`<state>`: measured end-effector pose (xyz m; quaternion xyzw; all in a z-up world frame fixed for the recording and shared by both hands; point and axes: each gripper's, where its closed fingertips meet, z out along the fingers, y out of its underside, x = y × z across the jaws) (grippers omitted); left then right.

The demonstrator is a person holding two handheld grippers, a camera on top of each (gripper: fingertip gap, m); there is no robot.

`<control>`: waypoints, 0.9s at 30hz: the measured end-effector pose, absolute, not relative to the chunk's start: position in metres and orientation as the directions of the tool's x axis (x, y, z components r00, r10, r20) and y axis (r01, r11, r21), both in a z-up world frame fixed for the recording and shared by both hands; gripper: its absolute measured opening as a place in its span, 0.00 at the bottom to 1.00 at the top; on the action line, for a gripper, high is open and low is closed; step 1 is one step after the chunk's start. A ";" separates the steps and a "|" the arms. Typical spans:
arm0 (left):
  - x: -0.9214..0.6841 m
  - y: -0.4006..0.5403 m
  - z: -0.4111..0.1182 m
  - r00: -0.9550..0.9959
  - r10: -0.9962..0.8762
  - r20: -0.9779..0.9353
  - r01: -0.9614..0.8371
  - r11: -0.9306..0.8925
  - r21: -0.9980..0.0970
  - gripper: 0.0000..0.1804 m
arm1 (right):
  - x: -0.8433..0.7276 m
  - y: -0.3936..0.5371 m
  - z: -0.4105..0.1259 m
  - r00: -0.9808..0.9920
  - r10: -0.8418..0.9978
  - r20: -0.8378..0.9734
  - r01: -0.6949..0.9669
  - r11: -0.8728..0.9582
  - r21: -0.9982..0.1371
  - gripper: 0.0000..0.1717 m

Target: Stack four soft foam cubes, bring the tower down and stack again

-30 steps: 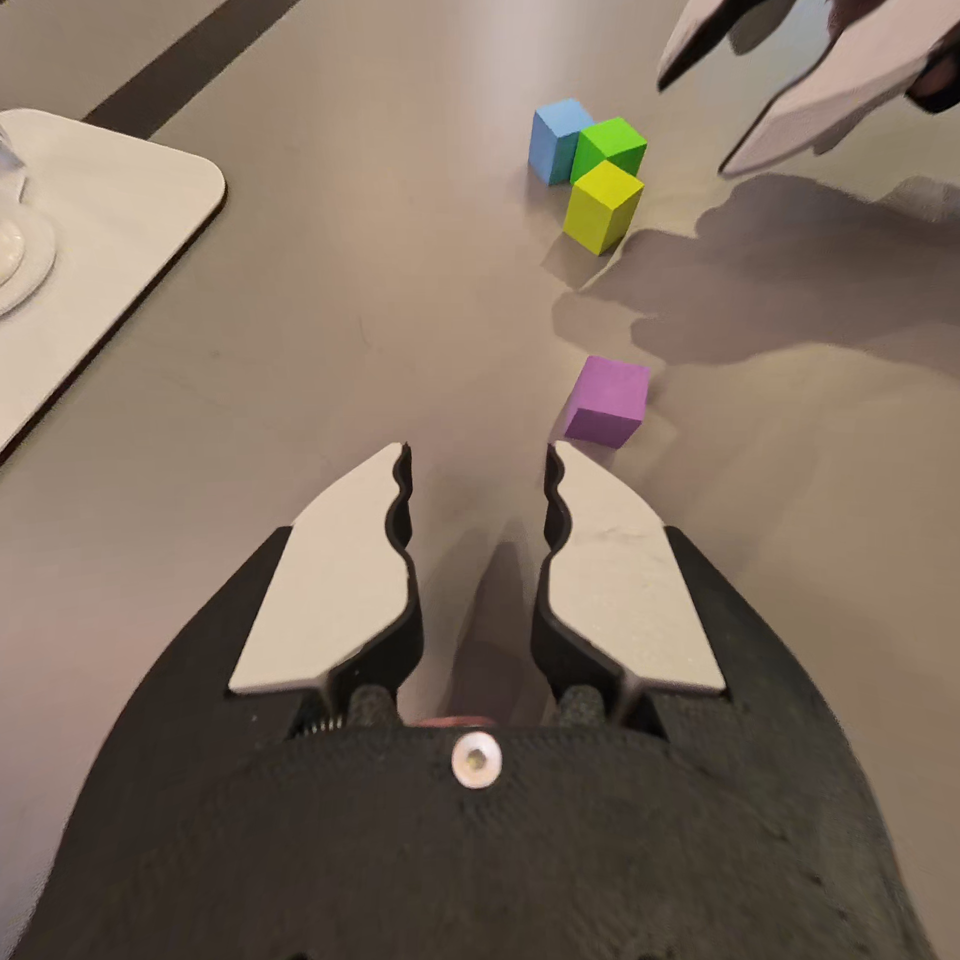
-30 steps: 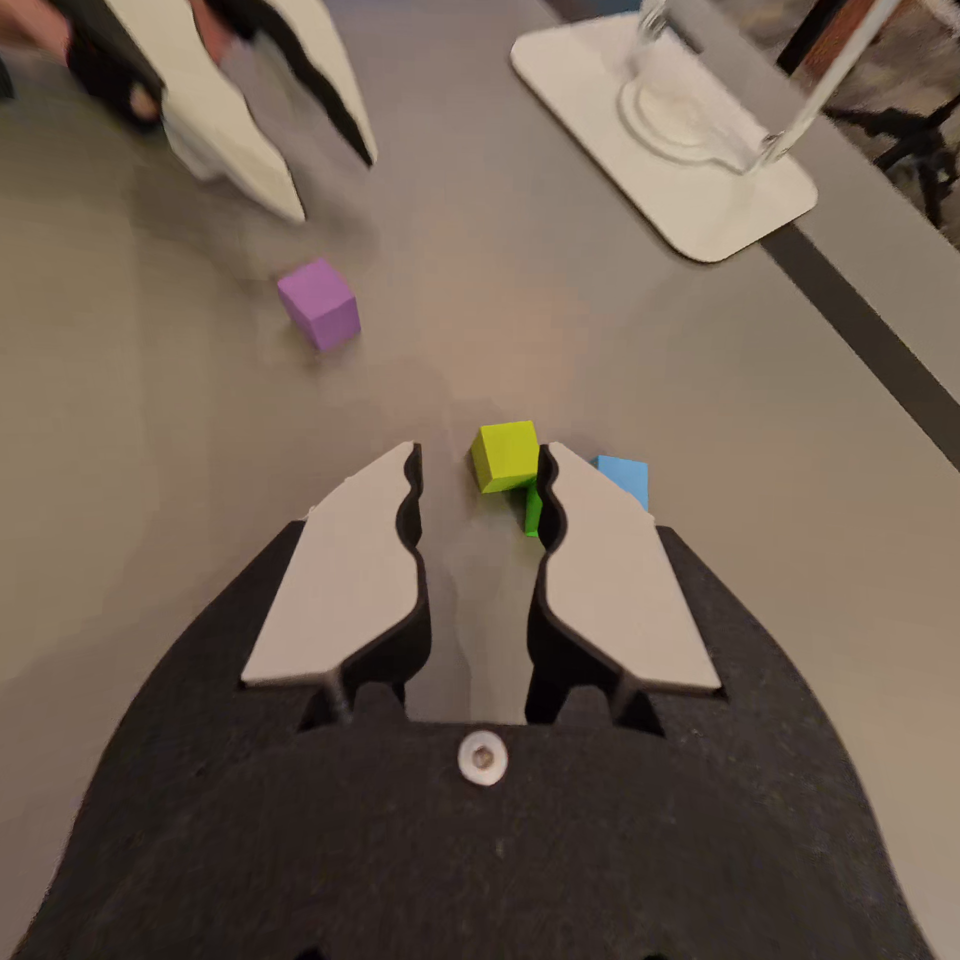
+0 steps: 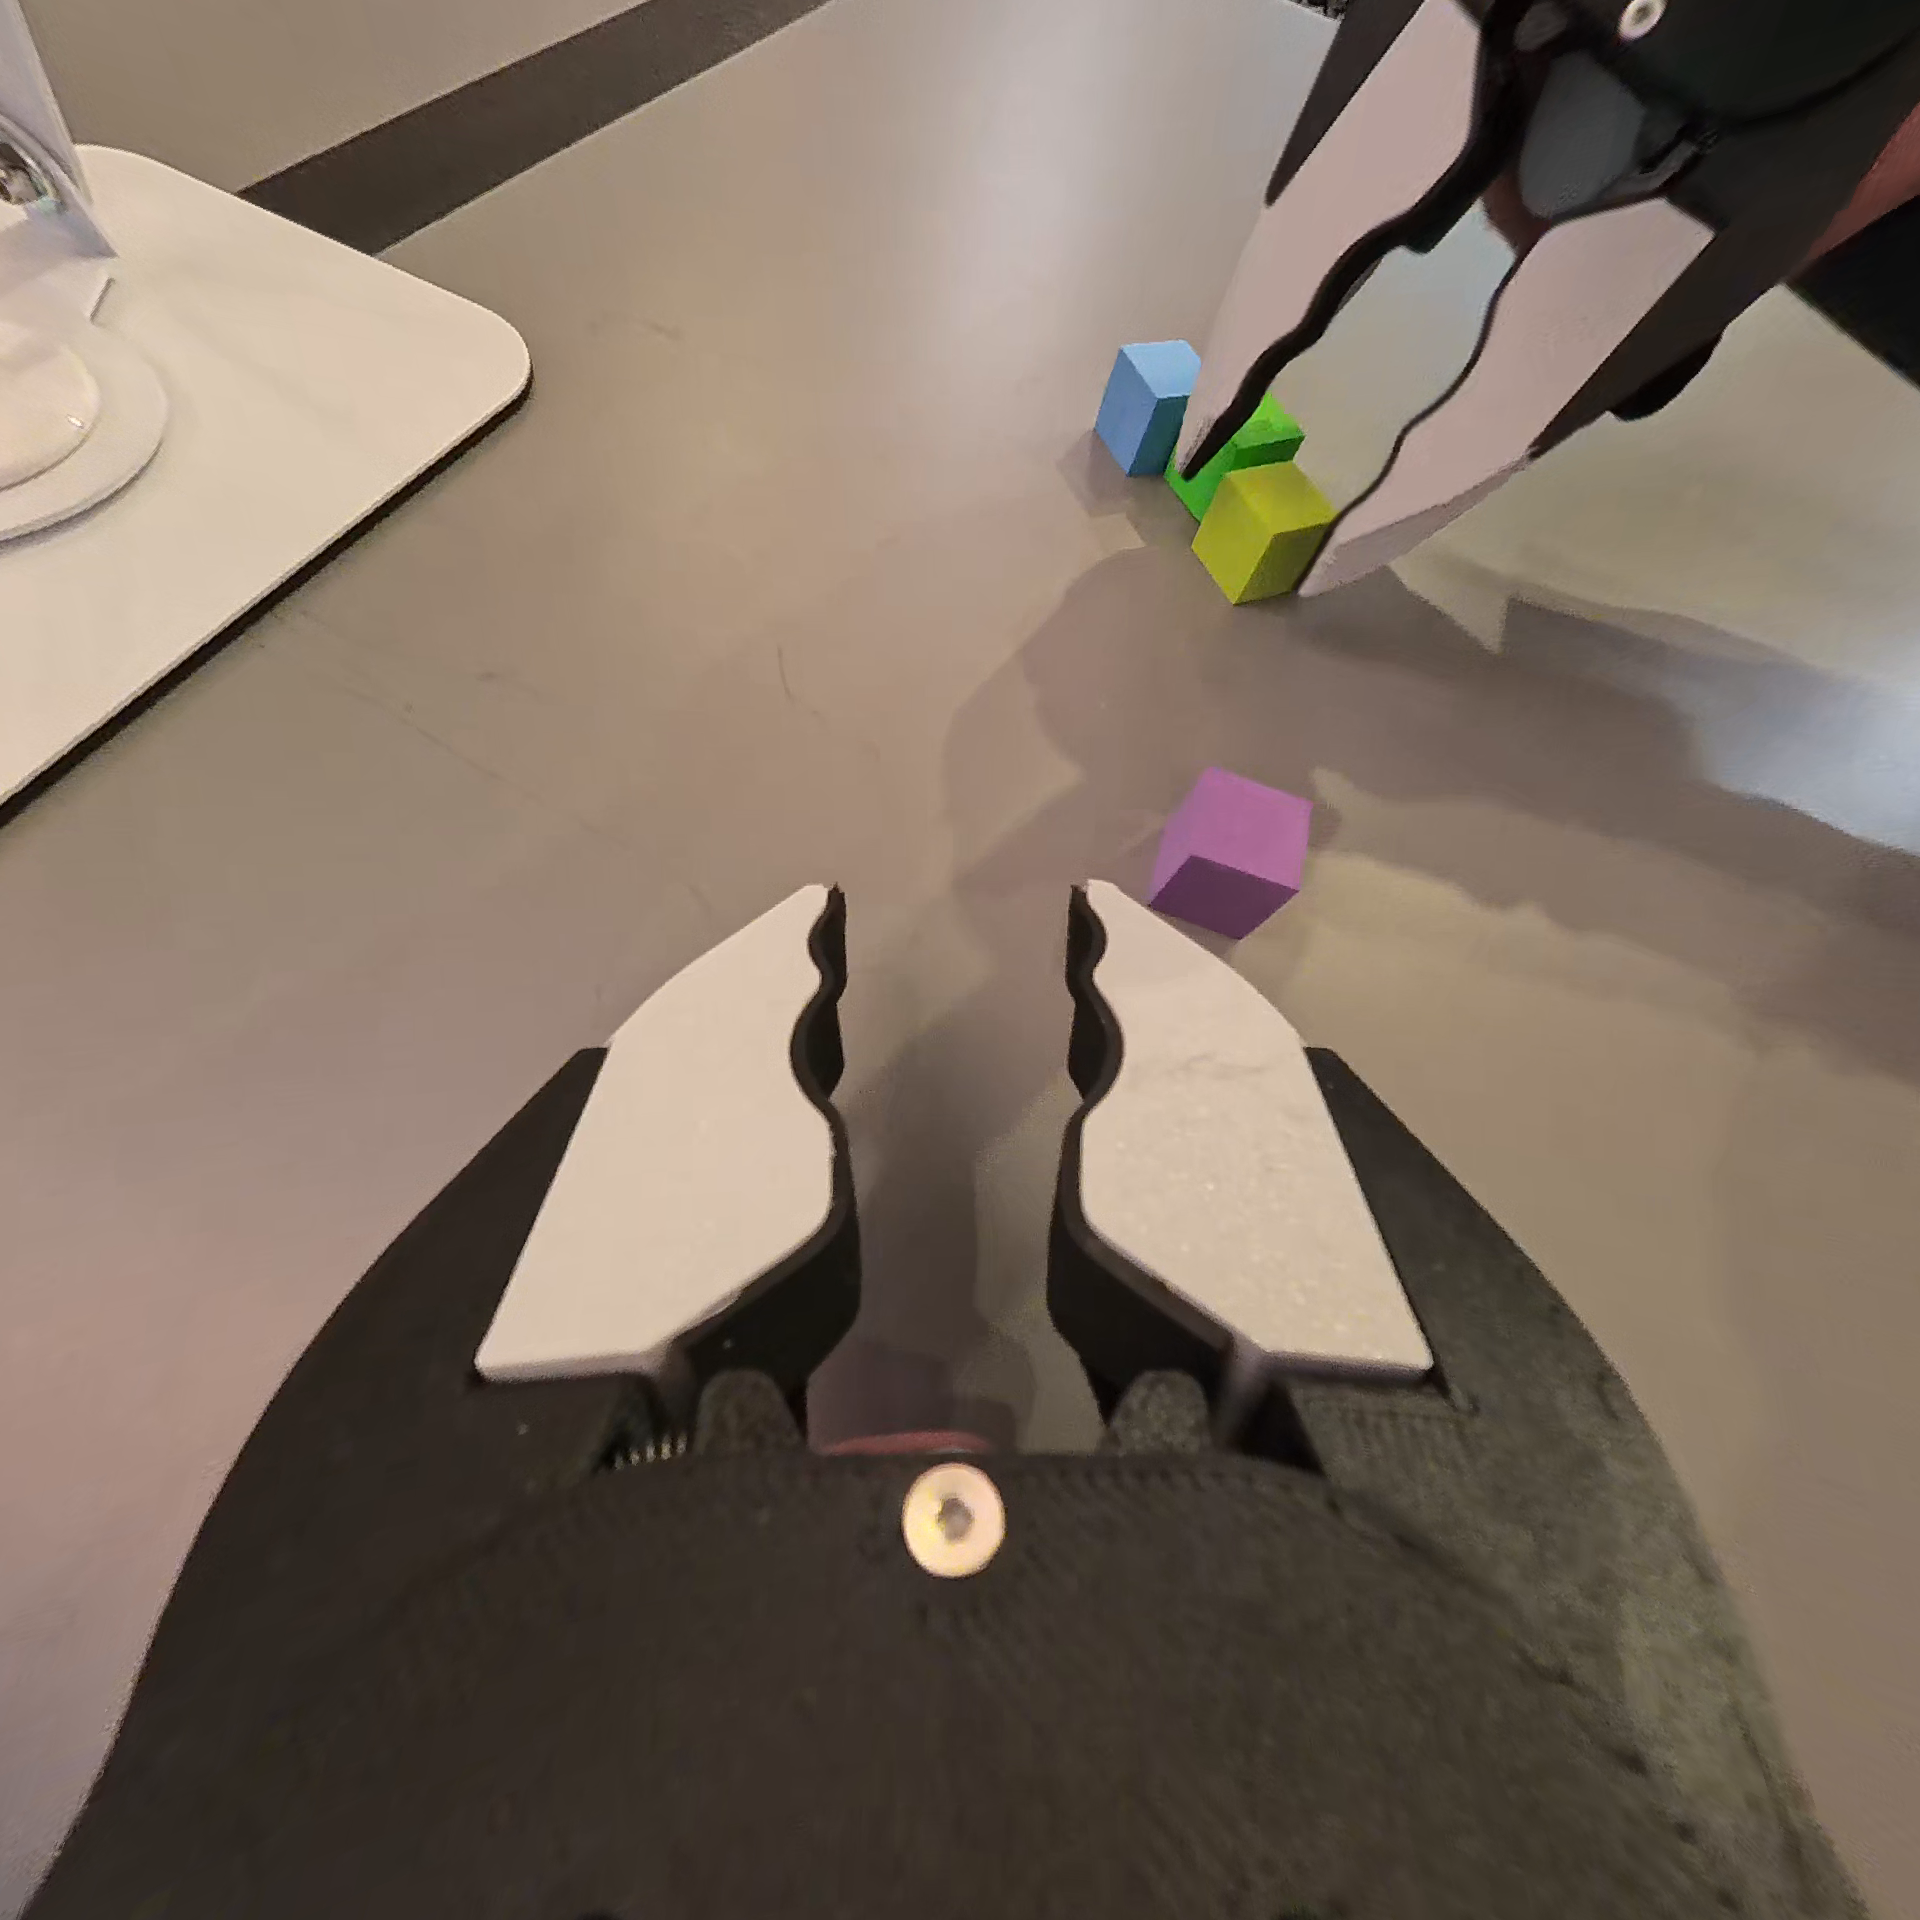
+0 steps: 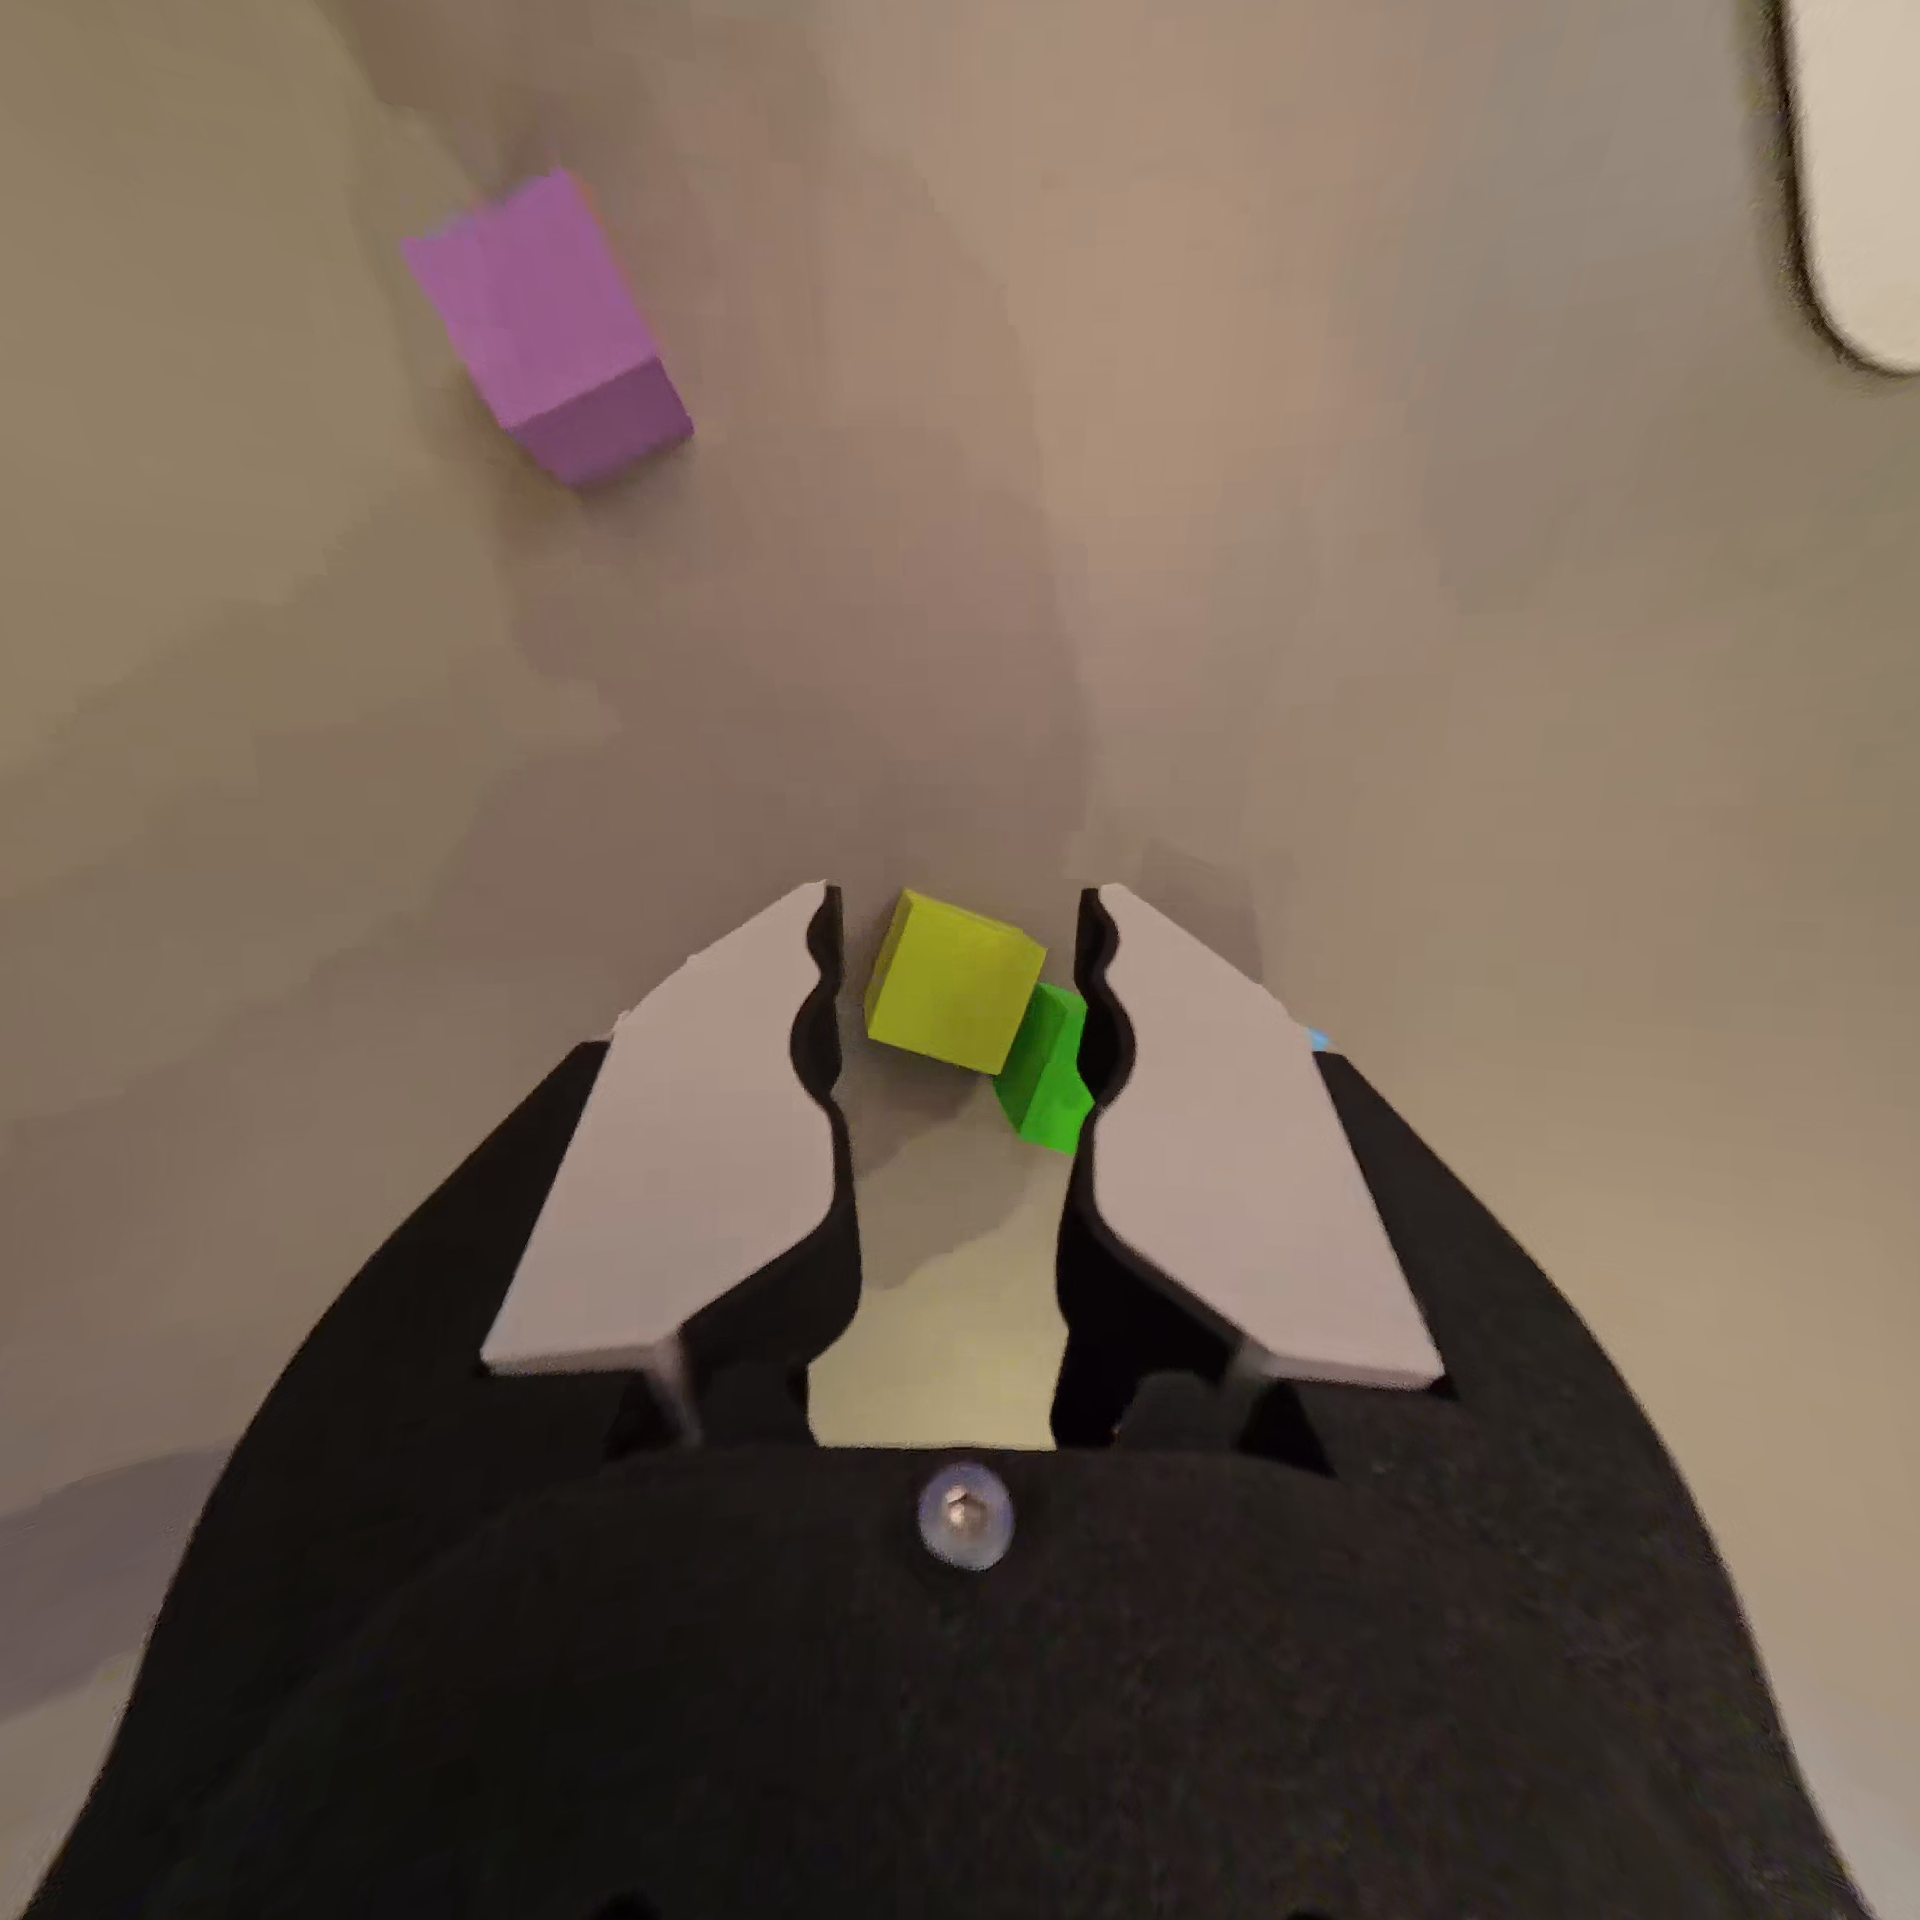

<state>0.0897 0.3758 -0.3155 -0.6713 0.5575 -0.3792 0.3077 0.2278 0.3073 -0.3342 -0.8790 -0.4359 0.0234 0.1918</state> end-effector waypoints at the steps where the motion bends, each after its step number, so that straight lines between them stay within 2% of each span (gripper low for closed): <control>1: 0.090 0.375 -0.316 0.089 -0.982 0.167 -0.515 -0.189 -0.836 0.22 | 0.229 0.304 -0.337 0.616 0.779 0.114 0.763 -0.554 -0.333 0.26; 10: 0.091 0.374 -0.318 0.079 -0.983 0.165 -0.532 -0.181 -0.827 0.23 | 0.247 0.297 -0.347 0.633 0.760 0.148 0.766 -0.588 -0.258 0.24; 14: 0.091 0.374 -0.318 0.078 -0.982 0.171 -0.529 -0.186 -0.828 0.23 | 0.246 0.300 -0.347 0.680 0.723 0.122 0.722 -0.633 -0.279 0.17; 18: 0.091 0.374 -0.317 0.077 -0.982 0.175 -0.525 -0.189 -0.830 0.23 | 0.240 0.302 -0.339 0.684 0.722 0.104 0.711 -0.628 -0.316 0.17; 23: 0.091 0.374 -0.318 0.075 -0.981 0.178 -0.528 -0.190 -0.828 0.23 | 0.177 0.305 -0.303 0.510 0.854 0.104 0.790 -0.417 -0.450 0.17; 27: 0.091 0.373 -0.317 0.071 -0.982 0.176 -0.527 -0.187 -0.829 0.23 | 0.137 0.308 -0.295 0.353 0.926 0.132 0.859 -0.265 -0.438 0.17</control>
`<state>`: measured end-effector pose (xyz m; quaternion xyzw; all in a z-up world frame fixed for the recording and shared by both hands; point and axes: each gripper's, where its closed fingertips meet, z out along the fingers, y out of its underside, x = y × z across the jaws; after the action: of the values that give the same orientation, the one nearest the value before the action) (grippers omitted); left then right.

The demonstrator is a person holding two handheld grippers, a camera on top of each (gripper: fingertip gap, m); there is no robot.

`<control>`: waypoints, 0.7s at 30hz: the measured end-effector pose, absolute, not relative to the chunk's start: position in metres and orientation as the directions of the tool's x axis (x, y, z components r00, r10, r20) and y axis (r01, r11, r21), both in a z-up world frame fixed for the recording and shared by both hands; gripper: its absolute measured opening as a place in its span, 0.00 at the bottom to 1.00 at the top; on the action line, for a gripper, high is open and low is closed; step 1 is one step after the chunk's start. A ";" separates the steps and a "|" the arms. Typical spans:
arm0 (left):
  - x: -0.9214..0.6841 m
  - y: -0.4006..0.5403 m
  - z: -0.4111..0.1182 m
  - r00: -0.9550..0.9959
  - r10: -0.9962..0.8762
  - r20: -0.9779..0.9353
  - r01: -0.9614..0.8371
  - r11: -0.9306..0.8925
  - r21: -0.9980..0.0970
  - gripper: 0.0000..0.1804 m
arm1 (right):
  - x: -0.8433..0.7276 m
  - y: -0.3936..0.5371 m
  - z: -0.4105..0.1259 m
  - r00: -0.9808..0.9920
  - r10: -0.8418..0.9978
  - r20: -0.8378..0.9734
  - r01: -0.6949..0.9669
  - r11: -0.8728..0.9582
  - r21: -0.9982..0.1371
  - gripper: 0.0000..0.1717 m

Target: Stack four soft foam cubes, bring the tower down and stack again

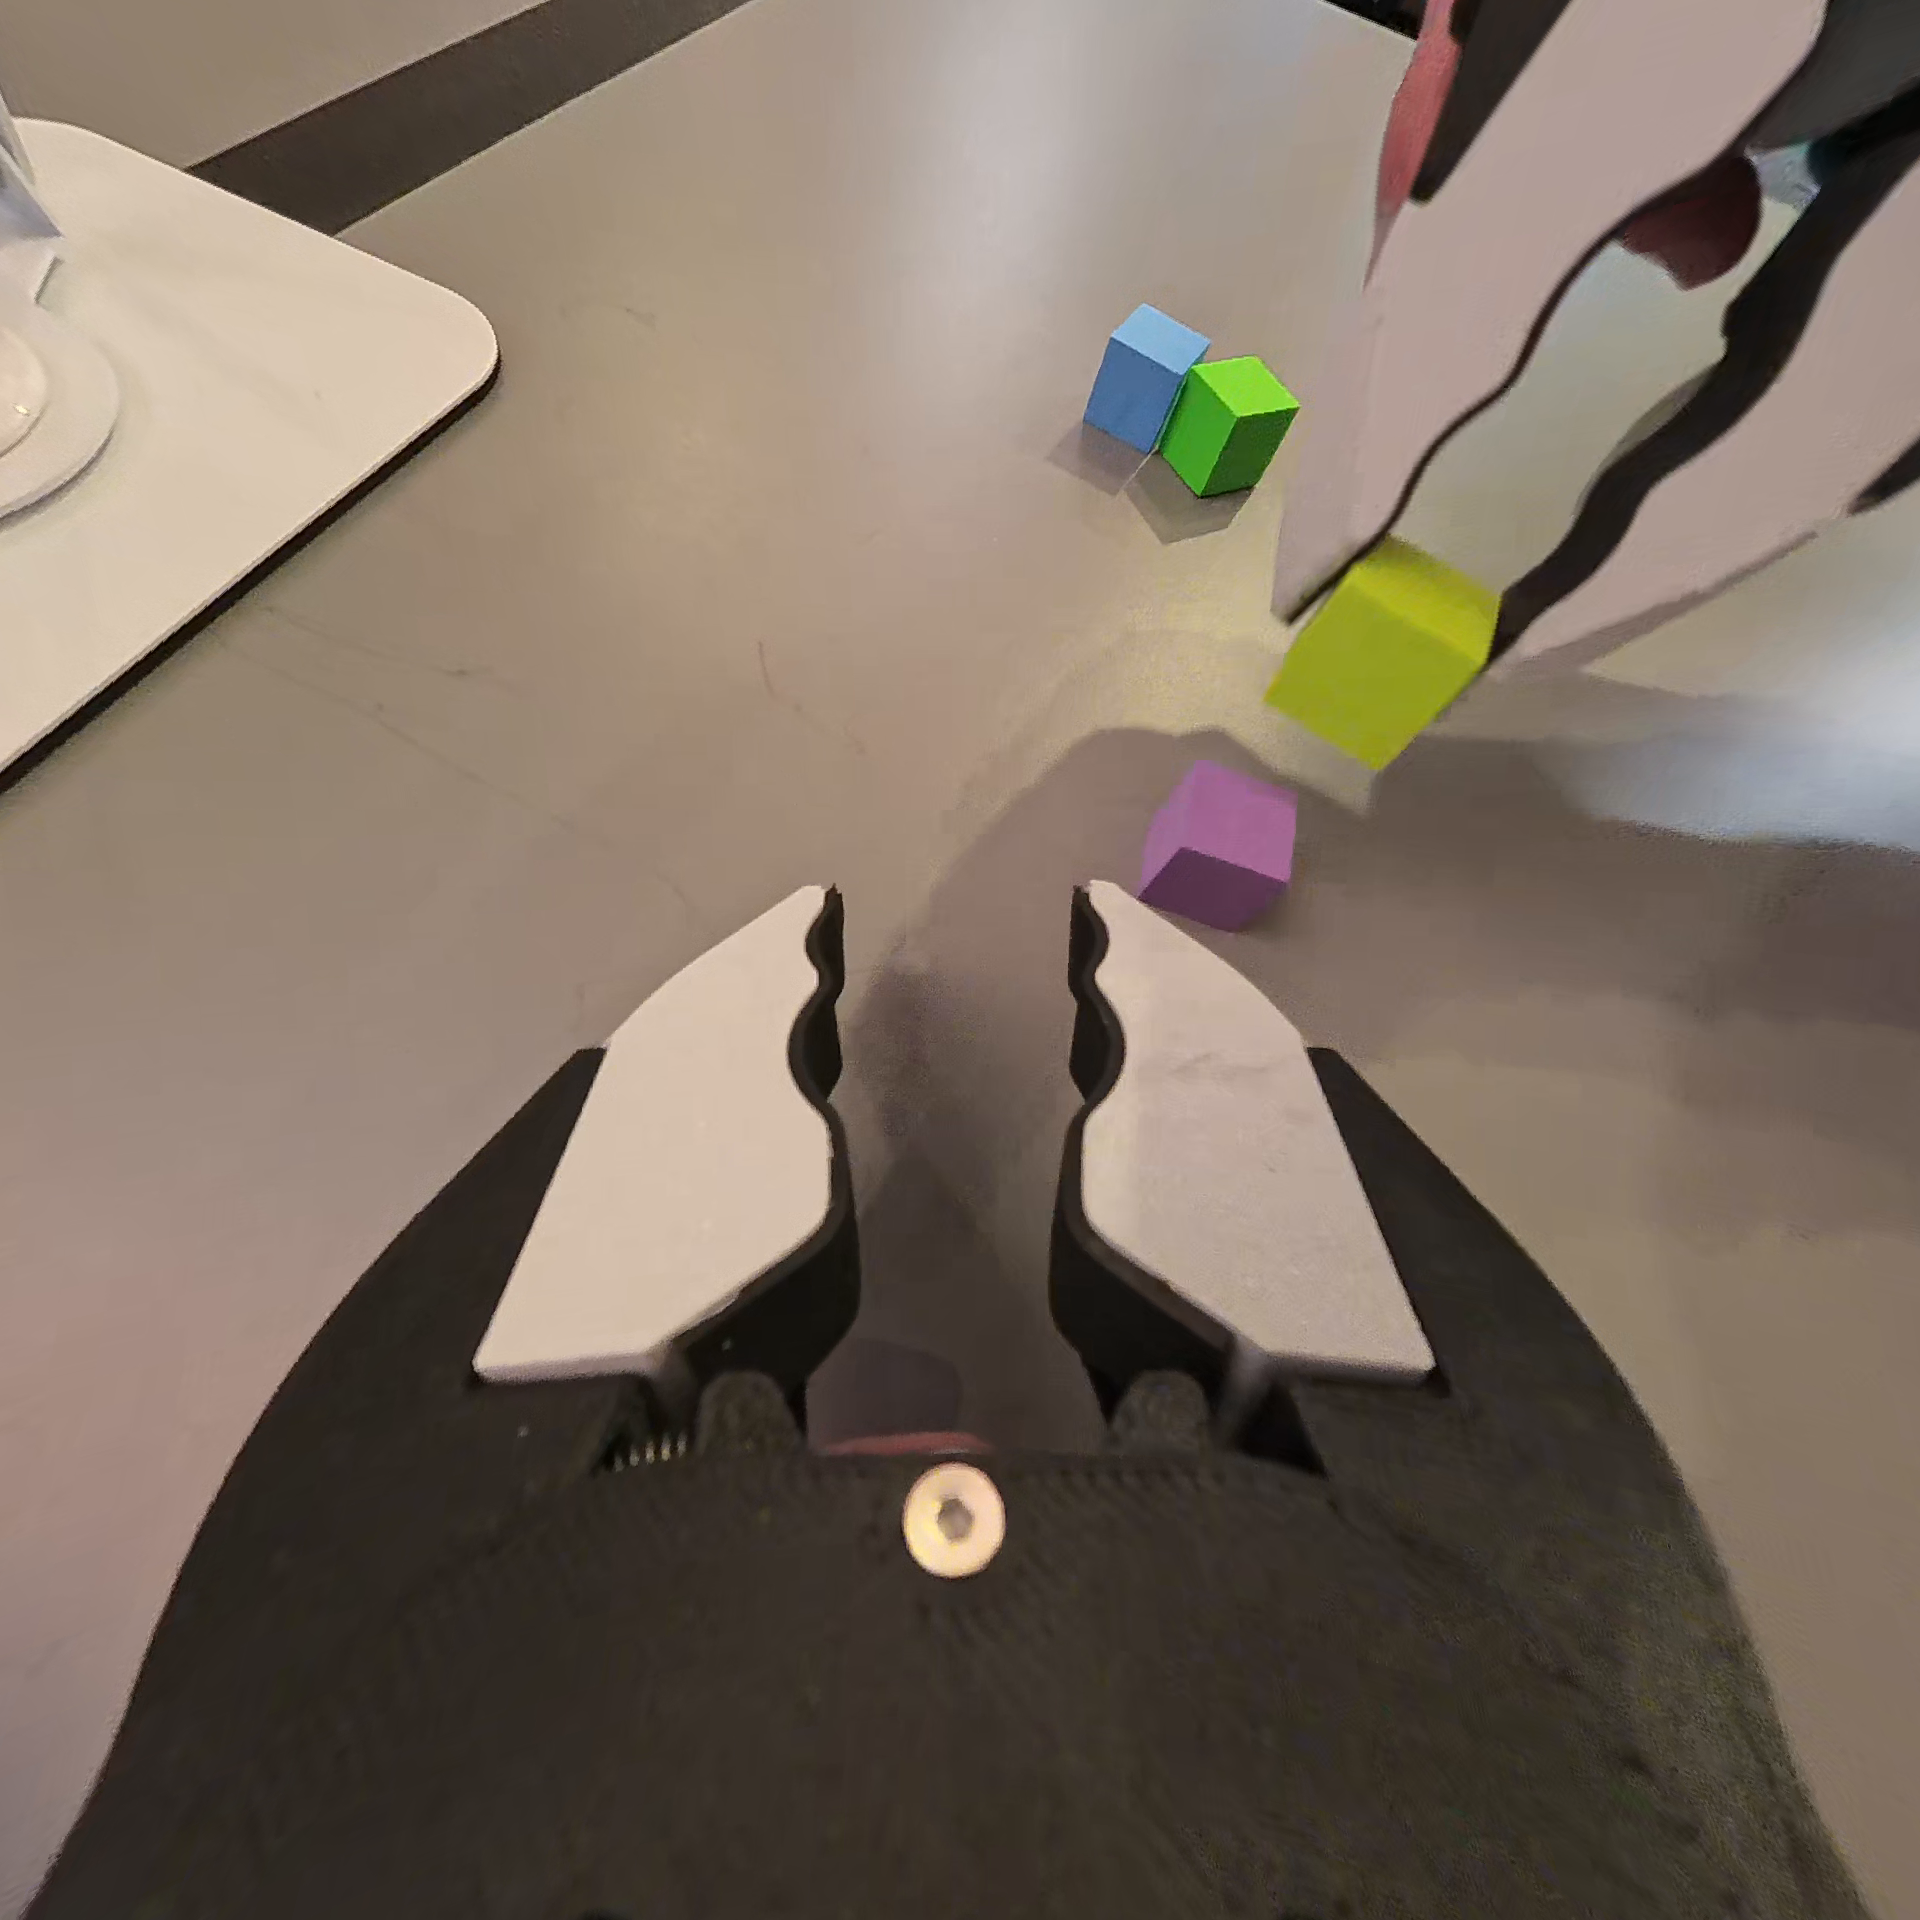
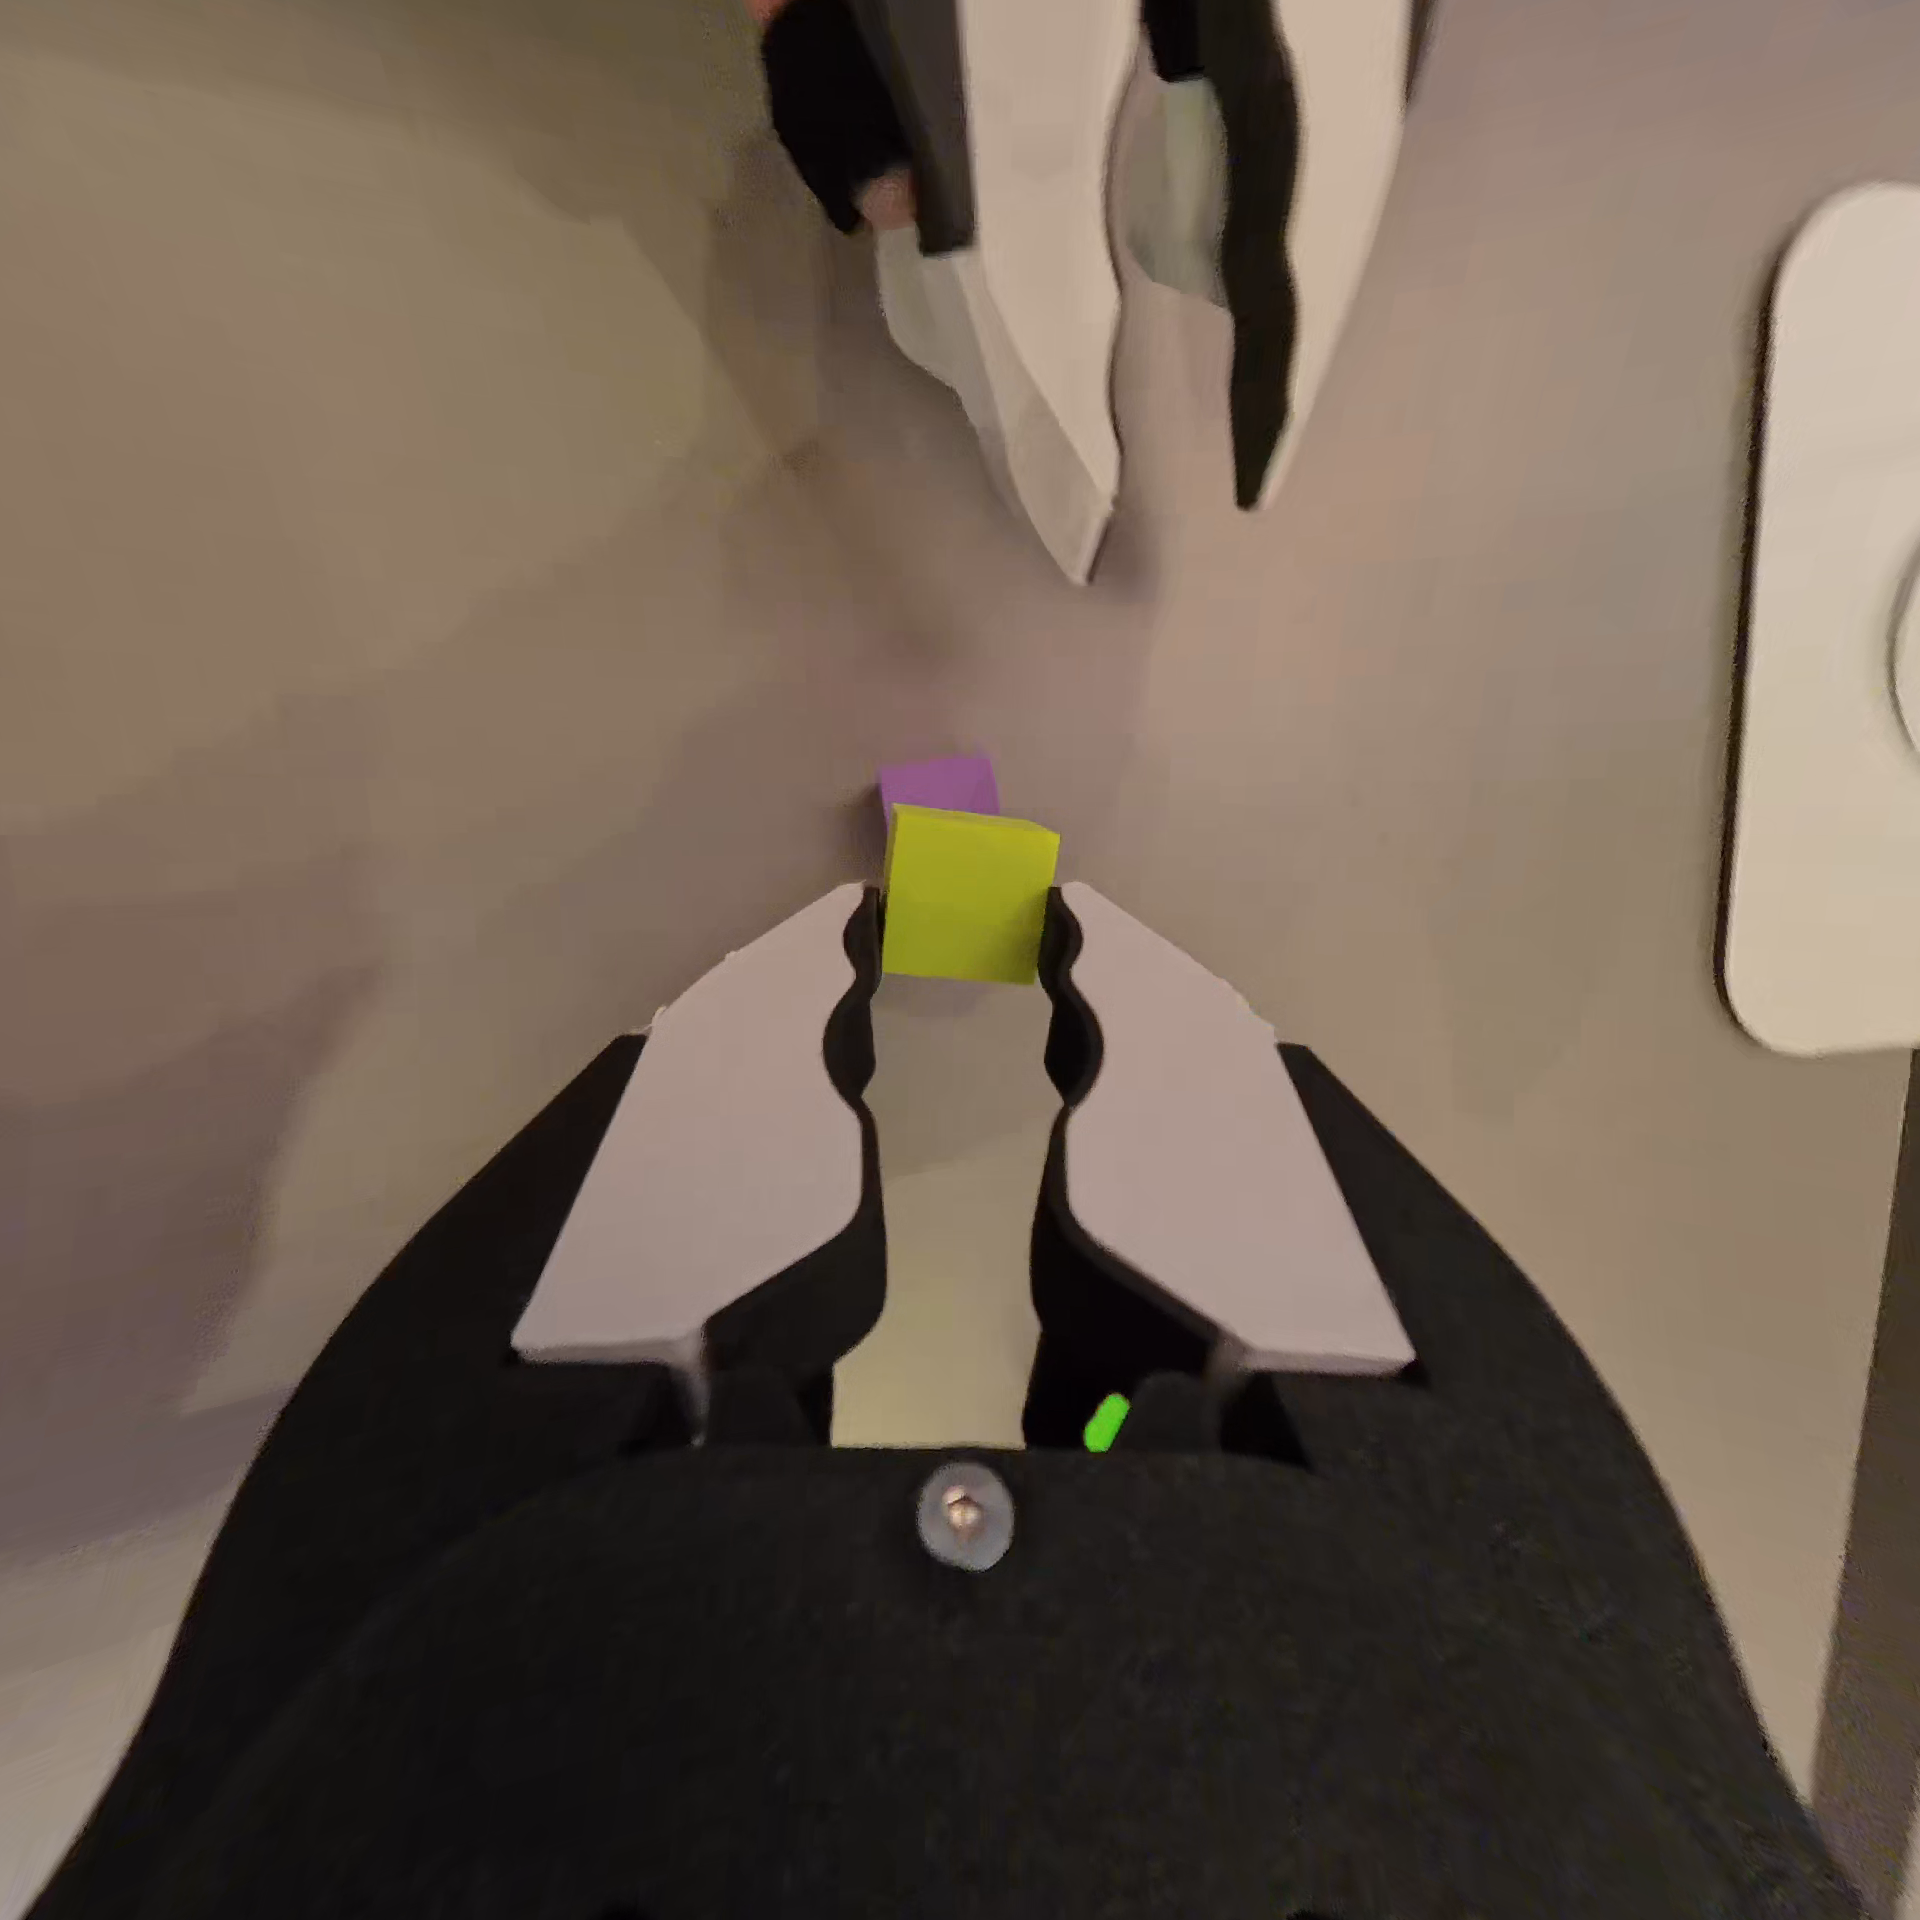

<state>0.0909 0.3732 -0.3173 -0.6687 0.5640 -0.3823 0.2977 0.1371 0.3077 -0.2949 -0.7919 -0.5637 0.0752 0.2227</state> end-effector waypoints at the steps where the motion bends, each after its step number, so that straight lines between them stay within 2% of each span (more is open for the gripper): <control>1: 0.091 0.373 -0.317 0.071 -0.982 0.176 -0.526 -0.187 -0.830 0.23 | 0.133 0.309 -0.297 0.324 0.936 0.138 0.877 -0.242 -0.416 0.17; 10: 0.091 0.371 -0.319 0.060 -0.982 0.181 -0.539 -0.184 -0.822 0.23 | 0.125 0.313 -0.310 0.174 0.978 0.114 0.931 -0.126 -0.343 0.17; 21: 0.092 0.370 -0.320 0.053 -0.980 0.190 -0.547 -0.188 -0.815 0.23 | 0.123 0.312 -0.321 0.129 0.989 0.066 0.943 -0.102 -0.318 0.17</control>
<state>0.0916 0.3703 -0.3203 -0.6686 0.5712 -0.3834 0.2823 0.1227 0.3119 -0.3210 -0.7378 -0.6547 0.0820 0.1425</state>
